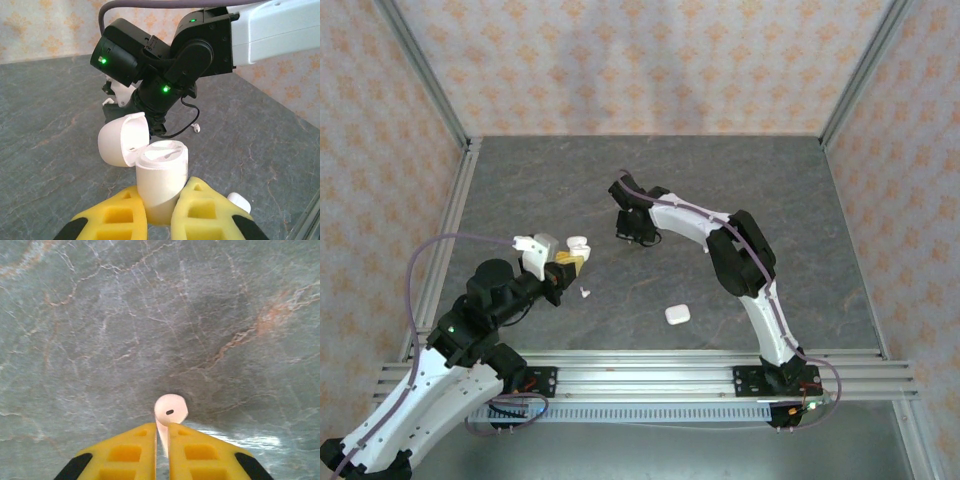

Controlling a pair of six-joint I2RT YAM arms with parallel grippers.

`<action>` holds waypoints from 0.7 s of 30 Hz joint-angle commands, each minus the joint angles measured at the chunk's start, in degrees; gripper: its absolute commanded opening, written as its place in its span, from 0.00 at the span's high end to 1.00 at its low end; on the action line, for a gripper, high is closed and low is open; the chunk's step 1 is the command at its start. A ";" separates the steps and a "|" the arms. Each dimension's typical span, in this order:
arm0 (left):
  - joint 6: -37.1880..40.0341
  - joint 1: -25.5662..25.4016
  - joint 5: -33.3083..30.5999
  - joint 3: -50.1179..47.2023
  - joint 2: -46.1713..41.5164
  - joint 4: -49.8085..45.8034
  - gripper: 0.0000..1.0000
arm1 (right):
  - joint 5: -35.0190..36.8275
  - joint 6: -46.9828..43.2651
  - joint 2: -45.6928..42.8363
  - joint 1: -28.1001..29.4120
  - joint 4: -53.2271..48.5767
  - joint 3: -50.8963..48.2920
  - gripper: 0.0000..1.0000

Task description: Insert the wireless bluetooth earbuds into the charging case

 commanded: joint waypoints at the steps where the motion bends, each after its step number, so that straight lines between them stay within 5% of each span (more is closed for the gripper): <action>1: 1.51 0.00 -0.12 -0.69 -0.29 1.63 1.00 | 4.20 -6.82 -4.55 -0.36 -5.01 0.57 0.86; 7: 2.94 0.03 2.40 -1.76 -0.03 2.80 1.00 | 10.02 -15.29 -8.54 -1.25 -13.54 -1.29 0.86; 14: 2.72 0.04 3.25 -2.36 0.63 4.44 1.00 | -1.64 -15.54 -9.21 -2.91 -10.00 -1.27 0.70; 21: 2.57 0.04 3.53 -1.74 1.82 4.51 1.00 | -4.89 -9.84 -0.42 -2.91 -13.21 9.02 0.58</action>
